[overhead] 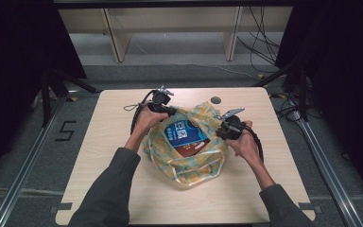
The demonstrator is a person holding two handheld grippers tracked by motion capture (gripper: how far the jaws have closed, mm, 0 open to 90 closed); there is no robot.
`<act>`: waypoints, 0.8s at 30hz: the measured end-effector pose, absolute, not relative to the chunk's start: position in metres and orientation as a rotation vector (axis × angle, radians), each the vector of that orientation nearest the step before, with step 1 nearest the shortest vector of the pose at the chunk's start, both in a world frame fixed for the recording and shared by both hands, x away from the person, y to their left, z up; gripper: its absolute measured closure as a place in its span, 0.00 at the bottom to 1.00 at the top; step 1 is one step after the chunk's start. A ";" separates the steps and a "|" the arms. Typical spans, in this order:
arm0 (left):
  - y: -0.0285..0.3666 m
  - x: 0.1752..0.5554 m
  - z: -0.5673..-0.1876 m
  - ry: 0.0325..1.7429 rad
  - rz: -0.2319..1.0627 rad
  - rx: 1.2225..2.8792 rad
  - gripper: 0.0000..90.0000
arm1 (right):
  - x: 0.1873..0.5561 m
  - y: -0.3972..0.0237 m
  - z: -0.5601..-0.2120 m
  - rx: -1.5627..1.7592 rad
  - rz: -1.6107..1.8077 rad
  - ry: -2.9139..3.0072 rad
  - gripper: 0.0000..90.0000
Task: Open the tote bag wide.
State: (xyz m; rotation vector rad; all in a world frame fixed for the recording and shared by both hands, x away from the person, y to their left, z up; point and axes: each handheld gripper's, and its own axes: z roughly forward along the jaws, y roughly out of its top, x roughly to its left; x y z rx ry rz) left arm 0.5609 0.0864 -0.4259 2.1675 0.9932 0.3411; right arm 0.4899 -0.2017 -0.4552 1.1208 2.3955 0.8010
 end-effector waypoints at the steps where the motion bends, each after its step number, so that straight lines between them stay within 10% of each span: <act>1: 0.087 0.563 -0.432 1.008 0.326 2.172 1.00 | 0.492 -0.206 -0.459 1.111 0.798 2.395 0.92; 11: 0.083 0.562 -0.439 1.018 0.280 2.169 0.96 | 0.499 -0.221 -0.479 1.188 0.783 2.458 0.92; 19: 0.081 0.533 -0.414 0.996 0.247 2.130 0.47 | 0.486 -0.226 -0.446 1.159 0.950 2.384 0.76; 24: 0.087 0.508 -0.399 0.969 0.241 2.133 0.39 | 0.474 -0.224 -0.430 1.181 1.090 2.344 0.72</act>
